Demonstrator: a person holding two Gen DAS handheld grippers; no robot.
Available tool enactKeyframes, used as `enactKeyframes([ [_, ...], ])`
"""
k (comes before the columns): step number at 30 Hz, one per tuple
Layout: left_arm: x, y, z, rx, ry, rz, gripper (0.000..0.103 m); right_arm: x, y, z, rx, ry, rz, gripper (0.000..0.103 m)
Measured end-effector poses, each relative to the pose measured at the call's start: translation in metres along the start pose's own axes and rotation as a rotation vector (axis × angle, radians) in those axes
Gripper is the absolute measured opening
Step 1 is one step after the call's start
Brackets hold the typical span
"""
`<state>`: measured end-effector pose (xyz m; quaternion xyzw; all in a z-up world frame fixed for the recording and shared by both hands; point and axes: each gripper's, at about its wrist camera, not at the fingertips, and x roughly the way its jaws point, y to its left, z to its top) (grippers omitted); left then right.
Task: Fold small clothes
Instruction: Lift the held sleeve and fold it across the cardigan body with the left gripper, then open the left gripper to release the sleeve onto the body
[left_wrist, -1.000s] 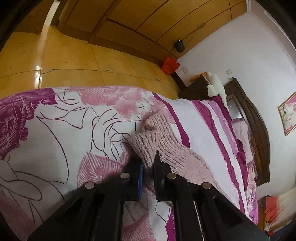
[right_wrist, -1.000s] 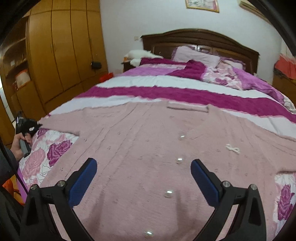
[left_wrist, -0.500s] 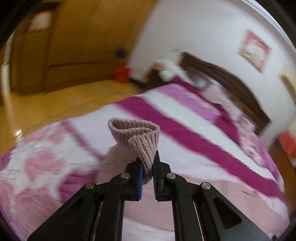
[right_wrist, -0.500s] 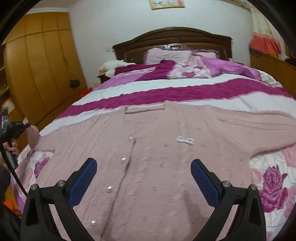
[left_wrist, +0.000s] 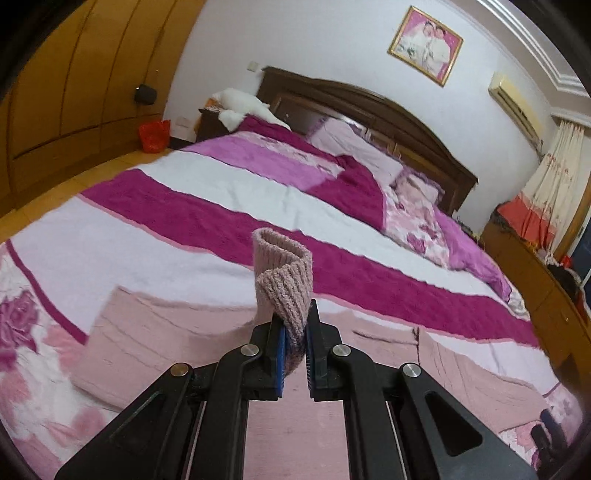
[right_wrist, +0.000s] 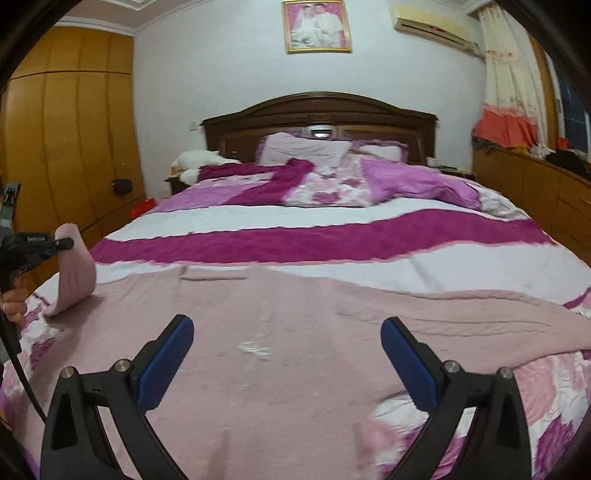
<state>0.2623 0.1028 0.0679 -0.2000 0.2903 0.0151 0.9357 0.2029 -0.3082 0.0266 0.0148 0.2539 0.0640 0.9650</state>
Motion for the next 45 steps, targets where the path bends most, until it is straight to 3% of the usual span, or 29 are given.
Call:
enactKeyframes([
  [4,0.021,-0.039,-0.018,0.03,0.023,0.006,0.0,0.003,-0.052,-0.008,0.193,0.029,0.031,0.103],
  [6,0.032,-0.063,-0.027,0.04,0.026,0.004,0.0,0.004,-0.071,-0.012,0.247,0.043,0.005,0.103],
  [10,0.048,-0.097,-0.04,0.003,0.045,-0.057,0.0,-0.006,-0.083,-0.015,0.193,0.035,-0.135,0.103],
  [16,0.064,-0.185,-0.078,0.161,0.082,-0.117,0.0,-0.011,-0.102,-0.019,0.175,0.049,-0.187,0.103],
  [22,0.069,-0.235,-0.107,0.255,0.106,-0.149,0.0,-0.02,-0.132,-0.026,0.267,0.048,-0.179,0.103],
  [31,0.083,-0.253,-0.146,0.366,0.145,-0.141,0.0,-0.02,-0.137,-0.027,0.27,0.05,-0.17,0.103],
  [36,0.094,-0.257,-0.164,0.372,0.2,-0.155,0.0,-0.015,-0.136,-0.027,0.272,0.065,-0.167,0.103],
  [41,0.077,-0.263,-0.161,0.336,0.235,-0.28,0.005,-0.015,-0.135,-0.028,0.266,0.071,-0.173,0.103],
  [45,0.047,-0.262,-0.142,0.339,0.199,-0.281,0.014,-0.016,-0.143,-0.03,0.294,0.084,-0.162,0.103],
])
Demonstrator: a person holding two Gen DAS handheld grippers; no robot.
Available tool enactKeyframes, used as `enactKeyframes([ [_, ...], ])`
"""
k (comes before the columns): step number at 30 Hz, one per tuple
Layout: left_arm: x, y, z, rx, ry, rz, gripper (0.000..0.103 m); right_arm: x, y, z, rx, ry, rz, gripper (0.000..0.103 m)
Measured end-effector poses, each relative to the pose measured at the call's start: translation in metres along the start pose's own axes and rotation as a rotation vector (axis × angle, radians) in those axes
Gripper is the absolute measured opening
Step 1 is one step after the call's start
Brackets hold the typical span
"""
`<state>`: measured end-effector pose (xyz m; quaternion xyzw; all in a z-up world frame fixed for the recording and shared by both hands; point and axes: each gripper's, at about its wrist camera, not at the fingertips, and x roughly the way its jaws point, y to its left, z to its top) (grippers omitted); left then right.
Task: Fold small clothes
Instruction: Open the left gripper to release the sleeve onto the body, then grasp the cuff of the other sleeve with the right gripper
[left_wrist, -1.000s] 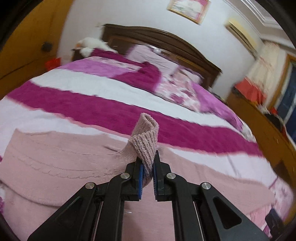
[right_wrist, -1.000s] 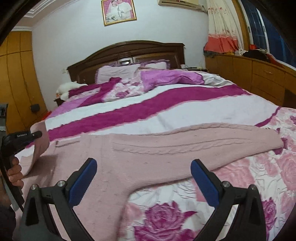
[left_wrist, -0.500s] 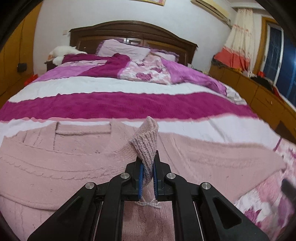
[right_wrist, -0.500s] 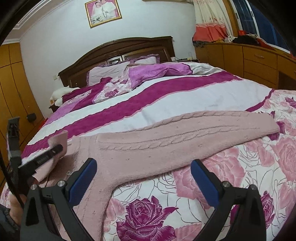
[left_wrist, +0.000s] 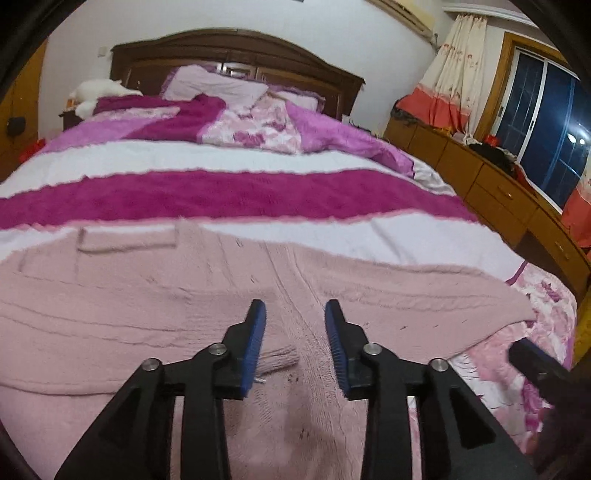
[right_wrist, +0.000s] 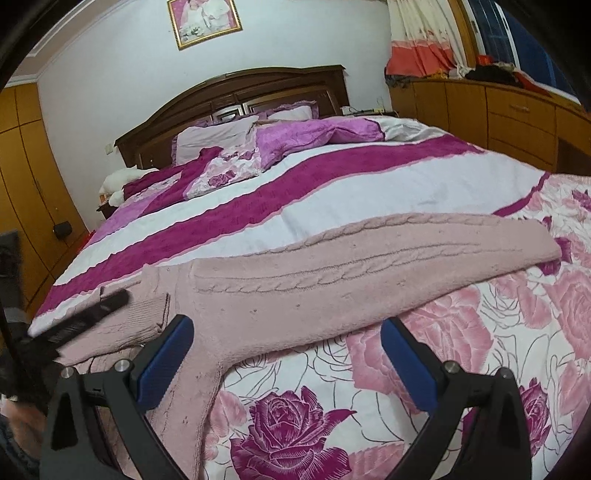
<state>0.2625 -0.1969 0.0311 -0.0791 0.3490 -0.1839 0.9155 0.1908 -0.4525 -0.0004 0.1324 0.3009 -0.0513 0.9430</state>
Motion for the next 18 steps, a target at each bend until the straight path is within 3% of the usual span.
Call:
enactKeyframes([
  [5,-0.053,0.033,-0.001,0.066,-0.036,0.092,0.019,-0.005,-0.038,0.012,-0.075,0.032,-0.041,0.103],
  [7,-0.075,0.062,-0.006,0.071,-0.041,0.148,0.019,-0.014,-0.084,0.019,0.046,0.029,0.028,0.103],
  [11,-0.105,0.126,-0.019,0.038,-0.051,0.288,0.021,-0.03,-0.174,0.006,0.362,0.007,0.059,0.103],
  [14,-0.123,0.167,-0.03,-0.014,-0.034,0.388,0.021,-0.04,-0.208,-0.007,0.453,-0.018,0.057,0.103],
  [18,-0.149,0.197,-0.035,-0.076,-0.045,0.413,0.021,-0.047,-0.234,-0.022,0.539,-0.076,0.063,0.103],
])
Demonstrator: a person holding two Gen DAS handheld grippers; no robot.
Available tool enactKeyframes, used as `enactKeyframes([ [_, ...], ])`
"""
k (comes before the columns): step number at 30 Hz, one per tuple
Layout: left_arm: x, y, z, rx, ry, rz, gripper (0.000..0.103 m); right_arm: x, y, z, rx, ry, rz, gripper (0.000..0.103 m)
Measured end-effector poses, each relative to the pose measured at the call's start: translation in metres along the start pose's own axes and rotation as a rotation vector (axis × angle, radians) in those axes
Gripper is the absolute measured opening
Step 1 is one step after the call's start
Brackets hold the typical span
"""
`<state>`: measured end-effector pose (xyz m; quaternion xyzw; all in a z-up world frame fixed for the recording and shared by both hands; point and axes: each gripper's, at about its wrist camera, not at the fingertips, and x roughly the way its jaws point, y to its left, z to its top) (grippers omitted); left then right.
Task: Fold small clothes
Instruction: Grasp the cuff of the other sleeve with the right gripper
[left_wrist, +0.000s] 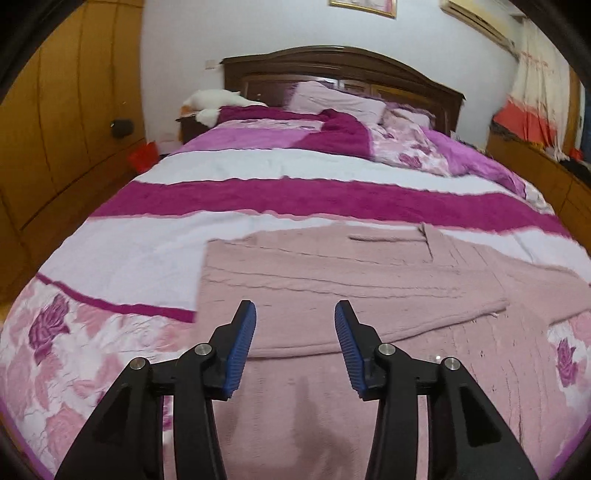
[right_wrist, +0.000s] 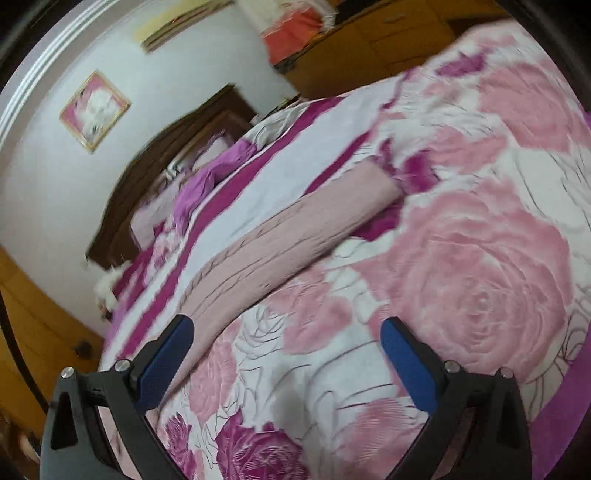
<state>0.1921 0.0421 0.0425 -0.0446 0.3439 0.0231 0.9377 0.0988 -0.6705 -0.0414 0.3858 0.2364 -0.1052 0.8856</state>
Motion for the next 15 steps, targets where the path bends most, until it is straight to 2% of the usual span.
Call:
enactKeyframes([
  [4,-0.022,0.022,0.003,-0.051,-0.078,0.031,0.022,0.002,-0.009,-0.001,0.02,-0.033,0.023,0.103],
  [6,-0.029,0.03,0.004,-0.084,-0.096,0.022,0.028,0.007,-0.01,0.0,-0.003,-0.038,0.01,0.103],
  [8,-0.03,0.034,0.005,-0.105,-0.098,0.018,0.028,0.015,-0.013,0.004,-0.012,-0.047,0.004,0.103],
  [15,-0.031,0.036,0.002,-0.043,-0.121,0.098,0.028,0.047,-0.035,0.033,0.027,-0.097,0.05,0.103],
])
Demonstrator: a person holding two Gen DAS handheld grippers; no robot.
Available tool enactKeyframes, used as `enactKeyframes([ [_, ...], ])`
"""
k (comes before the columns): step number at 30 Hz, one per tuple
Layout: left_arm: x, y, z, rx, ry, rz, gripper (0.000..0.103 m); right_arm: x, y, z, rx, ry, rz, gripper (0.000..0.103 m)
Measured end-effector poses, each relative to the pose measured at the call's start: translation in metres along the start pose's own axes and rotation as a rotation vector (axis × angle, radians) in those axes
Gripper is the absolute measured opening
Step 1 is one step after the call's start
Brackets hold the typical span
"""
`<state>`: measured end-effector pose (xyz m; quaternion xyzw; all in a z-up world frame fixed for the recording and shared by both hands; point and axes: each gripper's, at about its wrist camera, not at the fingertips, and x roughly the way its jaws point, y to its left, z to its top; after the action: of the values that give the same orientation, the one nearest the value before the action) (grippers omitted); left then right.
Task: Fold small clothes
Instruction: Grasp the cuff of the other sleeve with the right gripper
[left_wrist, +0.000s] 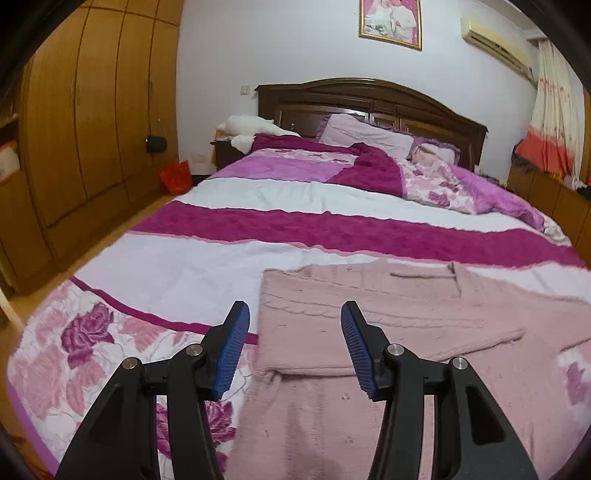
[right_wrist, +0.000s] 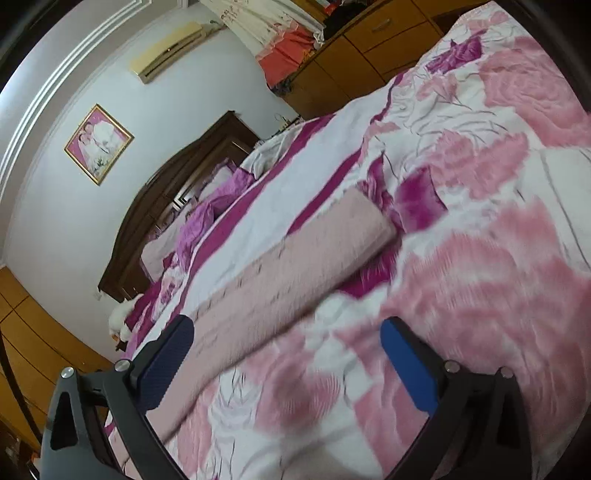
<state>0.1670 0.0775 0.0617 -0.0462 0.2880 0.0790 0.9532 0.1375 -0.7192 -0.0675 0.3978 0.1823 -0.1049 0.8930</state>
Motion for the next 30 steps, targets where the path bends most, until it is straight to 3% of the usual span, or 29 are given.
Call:
enactKeyframes([
  [9,0.015,-0.011,-0.004,0.03,0.01,-0.011,0.028,0.048,-0.022,0.038,0.051,-0.08,0.06,0.103],
  [16,0.03,-0.02,-0.006,0.023,0.065,-0.049,0.028,0.052,-0.036,0.046,0.1,-0.142,0.137,0.101],
  [18,0.033,-0.018,-0.006,0.0,0.079,-0.056,0.028,0.051,-0.041,0.044,0.12,-0.152,0.122,0.092],
  [23,0.029,-0.024,-0.005,0.046,0.043,-0.019,0.028,0.041,-0.062,0.036,0.23,-0.167,0.123,0.035],
  [30,0.031,-0.033,-0.007,0.083,0.043,-0.014,0.028,0.053,-0.064,0.038,0.24,-0.146,0.062,0.014],
])
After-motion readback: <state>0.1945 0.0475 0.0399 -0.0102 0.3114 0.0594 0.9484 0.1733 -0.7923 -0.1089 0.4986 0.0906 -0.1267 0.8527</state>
